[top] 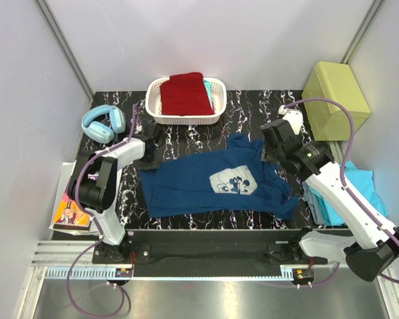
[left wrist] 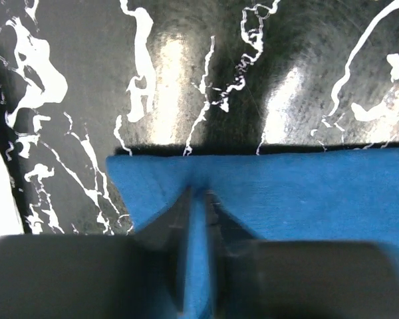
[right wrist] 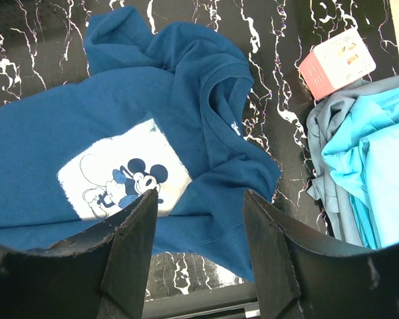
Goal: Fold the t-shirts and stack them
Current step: Flatten out the tshirt
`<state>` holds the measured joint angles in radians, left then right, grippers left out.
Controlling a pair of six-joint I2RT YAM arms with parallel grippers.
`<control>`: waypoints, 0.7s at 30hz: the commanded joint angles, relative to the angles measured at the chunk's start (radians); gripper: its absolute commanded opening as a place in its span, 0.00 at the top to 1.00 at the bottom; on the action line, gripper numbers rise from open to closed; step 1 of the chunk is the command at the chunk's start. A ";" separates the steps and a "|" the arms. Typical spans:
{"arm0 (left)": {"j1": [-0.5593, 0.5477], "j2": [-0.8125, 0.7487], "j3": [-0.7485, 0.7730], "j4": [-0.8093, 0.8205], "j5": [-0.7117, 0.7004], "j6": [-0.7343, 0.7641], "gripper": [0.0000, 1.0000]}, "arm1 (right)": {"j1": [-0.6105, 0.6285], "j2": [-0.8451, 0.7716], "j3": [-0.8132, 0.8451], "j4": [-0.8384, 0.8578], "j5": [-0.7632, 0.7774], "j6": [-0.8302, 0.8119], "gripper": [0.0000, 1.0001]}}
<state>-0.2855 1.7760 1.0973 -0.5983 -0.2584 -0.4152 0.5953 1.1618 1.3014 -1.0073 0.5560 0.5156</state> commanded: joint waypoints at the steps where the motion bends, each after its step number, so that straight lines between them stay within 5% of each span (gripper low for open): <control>1: 0.009 -0.078 0.006 0.014 -0.021 -0.010 0.57 | -0.003 0.007 -0.005 0.036 0.005 -0.006 0.39; 7: 0.011 -0.158 0.019 0.006 -0.082 0.018 0.43 | -0.005 0.010 -0.022 0.055 -0.008 -0.003 0.39; 21: 0.022 0.014 0.070 0.009 -0.019 0.012 0.48 | -0.005 -0.017 -0.007 0.038 0.022 -0.022 0.39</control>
<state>-0.2684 1.7874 1.1645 -0.6113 -0.2924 -0.3943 0.5953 1.1728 1.2804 -0.9840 0.5564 0.5106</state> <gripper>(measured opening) 0.517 0.613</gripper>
